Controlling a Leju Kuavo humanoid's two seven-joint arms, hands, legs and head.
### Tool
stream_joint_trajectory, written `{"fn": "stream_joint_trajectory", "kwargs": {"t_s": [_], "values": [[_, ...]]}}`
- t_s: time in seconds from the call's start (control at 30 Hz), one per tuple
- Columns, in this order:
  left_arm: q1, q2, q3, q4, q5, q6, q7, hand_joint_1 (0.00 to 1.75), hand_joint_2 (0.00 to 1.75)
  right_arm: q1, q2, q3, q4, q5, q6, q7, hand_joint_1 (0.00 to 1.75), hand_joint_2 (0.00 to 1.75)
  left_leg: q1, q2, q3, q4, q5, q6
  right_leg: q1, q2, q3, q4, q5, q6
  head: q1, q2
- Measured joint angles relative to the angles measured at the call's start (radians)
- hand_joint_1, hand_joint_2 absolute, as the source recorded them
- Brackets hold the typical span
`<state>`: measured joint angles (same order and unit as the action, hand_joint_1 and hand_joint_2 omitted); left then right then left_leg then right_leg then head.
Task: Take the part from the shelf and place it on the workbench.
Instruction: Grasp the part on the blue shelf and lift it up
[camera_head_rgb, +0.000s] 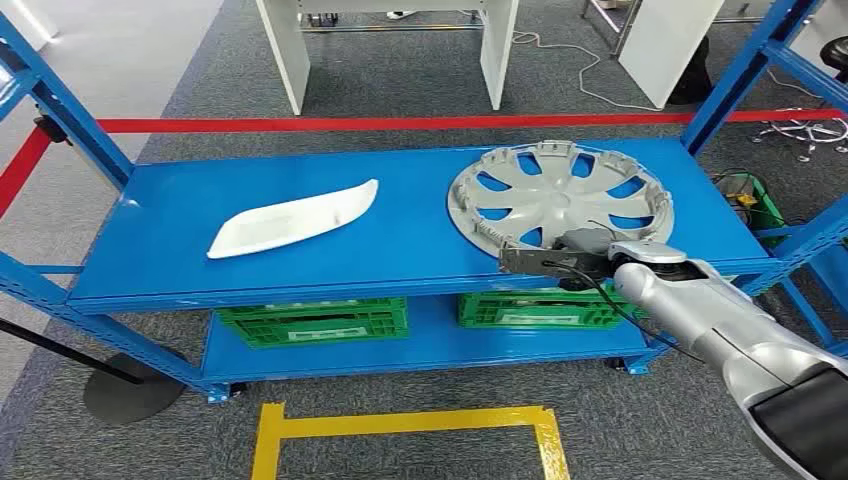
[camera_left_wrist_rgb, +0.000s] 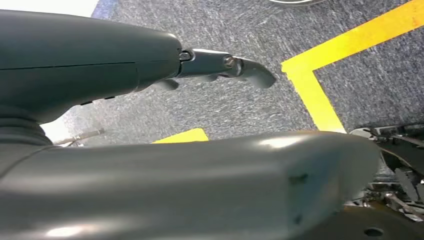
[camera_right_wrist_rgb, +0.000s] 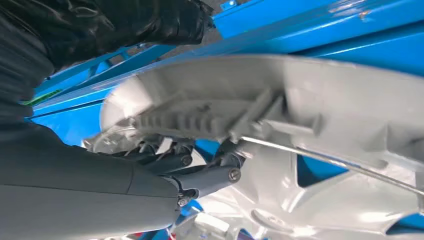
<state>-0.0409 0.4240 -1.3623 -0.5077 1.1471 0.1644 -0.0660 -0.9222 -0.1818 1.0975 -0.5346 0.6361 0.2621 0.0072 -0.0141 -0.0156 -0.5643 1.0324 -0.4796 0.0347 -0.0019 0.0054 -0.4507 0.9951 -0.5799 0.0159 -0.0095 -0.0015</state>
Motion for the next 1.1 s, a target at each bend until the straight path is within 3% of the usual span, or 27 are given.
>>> {"fn": "stream_joint_trajectory", "kwargs": {"t_s": [0.63,0.67,0.77,0.8,0.93,1.07,1.1], "values": [[0.014,0.012,0.039,-0.037,-0.022,0.058,0.015,0.0,0.0,0.047,-0.022,-0.004,-0.08,0.041,-0.034,0.052,1.75,1.75,0.0,0.0,0.002,0.0,0.0,0.0,0.0,0.0,0.002,0.0,0.0,0.0,0.0,0.0],[0.014,0.012,0.04,-0.038,-0.022,0.058,0.015,0.0,0.0,0.048,-0.023,-0.005,-0.082,0.041,-0.034,0.052,1.49,1.75,0.0,0.0,0.002,0.0,0.0,0.0,0.0,0.0,0.002,0.0,0.0,0.0,0.0,0.0],[0.014,0.012,0.04,-0.04,-0.022,0.058,0.015,0.0,0.0,0.051,-0.023,-0.007,-0.085,0.044,-0.035,0.054,0.18,1.75,0.0,0.0,0.003,0.0,0.0,0.0,0.0,0.0,0.003,0.0,0.0,0.0,0.0,0.0],[0.014,0.012,0.041,-0.04,-0.022,0.059,0.015,0.0,0.0,0.053,-0.023,-0.007,-0.086,0.047,-0.036,0.056,0.0,1.75,0.0,0.001,0.003,0.0,0.0,0.0,0.0,0.001,0.003,-0.001,0.0,0.0,0.0,0.0],[0.014,0.014,0.048,-0.048,-0.029,0.065,0.021,0.0,0.0,0.065,-0.023,-0.007,-0.09,0.069,-0.039,0.061,0.0,1.75,0.0,0.003,0.005,0.0,0.0,0.0,0.0,0.004,0.003,-0.001,0.0,0.0,0.0,0.0],[0.015,0.015,0.058,-0.056,-0.031,0.067,0.026,0.0,0.0,0.078,-0.023,-0.007,-0.091,0.083,-0.04,0.061,0.0,0.0,0.0,0.003,0.006,-0.001,0.001,0.0,0.0,0.003,0.005,-0.001,0.001,0.001,0.0,0.0],[0.016,0.015,0.06,-0.057,-0.031,0.068,0.027,0.0,0.0,0.079,-0.023,-0.008,-0.091,0.086,-0.042,0.062,0.0,0.0,0.0,0.002,0.006,-0.001,0.001,0.0,0.0,0.002,0.005,-0.001,0.001,0.001,0.0,0.0]]}}
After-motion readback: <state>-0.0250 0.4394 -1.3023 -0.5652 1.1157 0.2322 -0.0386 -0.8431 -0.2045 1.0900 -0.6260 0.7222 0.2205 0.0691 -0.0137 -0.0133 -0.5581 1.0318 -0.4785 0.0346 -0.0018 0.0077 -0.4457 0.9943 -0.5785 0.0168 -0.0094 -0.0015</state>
